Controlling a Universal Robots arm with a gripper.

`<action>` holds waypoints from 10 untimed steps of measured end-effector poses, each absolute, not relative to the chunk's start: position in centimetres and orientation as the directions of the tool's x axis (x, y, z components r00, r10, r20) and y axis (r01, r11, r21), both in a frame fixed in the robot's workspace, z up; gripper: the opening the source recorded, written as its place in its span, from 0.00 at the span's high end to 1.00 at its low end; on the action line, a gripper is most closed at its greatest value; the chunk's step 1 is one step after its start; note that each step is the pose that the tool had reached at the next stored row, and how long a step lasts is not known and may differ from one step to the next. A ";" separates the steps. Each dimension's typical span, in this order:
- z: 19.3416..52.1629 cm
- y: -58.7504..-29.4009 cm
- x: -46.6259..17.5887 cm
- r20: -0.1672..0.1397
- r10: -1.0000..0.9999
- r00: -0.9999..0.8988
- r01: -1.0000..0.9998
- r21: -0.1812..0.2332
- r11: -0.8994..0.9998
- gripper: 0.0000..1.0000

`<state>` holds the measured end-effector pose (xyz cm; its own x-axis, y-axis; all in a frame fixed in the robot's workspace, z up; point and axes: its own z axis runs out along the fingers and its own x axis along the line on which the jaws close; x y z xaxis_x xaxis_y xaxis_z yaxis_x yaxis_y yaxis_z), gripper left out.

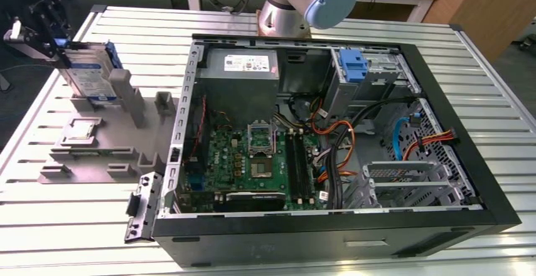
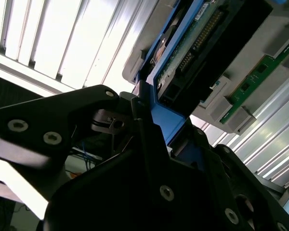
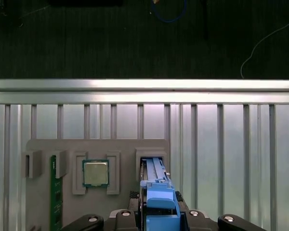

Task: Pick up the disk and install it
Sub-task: 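Reach for the disk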

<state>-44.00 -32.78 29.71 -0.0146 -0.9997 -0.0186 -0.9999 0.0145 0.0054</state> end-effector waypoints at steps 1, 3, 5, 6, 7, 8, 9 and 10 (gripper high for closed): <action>29.8 -32.8 -44.0 -0.019 -1.000 -0.015 -1.000 0.005 0.015 0.63; 30.0 -32.8 -44.0 -0.019 -1.000 -0.015 -1.000 0.005 0.015 0.63; 30.1 -32.8 -44.0 -0.019 -1.000 -0.015 -1.000 0.005 0.015 0.63; 30.2 -32.8 -44.0 -0.019 -1.000 -0.015 -1.000 0.005 0.014 0.63; 30.3 -32.8 -44.0 -0.018 -1.000 -0.015 -1.000 0.005 0.014 0.63; 30.4 -32.8 -44.0 -0.018 -1.000 -0.015 -1.000 0.005 0.014 0.63; 30.4 -32.8 -44.0 -0.018 -1.000 -0.015 -1.000 0.005 0.014 0.63; 30.5 -32.8 -44.0 -0.018 -1.000 -0.015 -1.000 0.005 0.014 0.63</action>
<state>-44.00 -32.78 30.54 -0.0146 -0.9997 -0.0184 -0.9999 0.0145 0.0053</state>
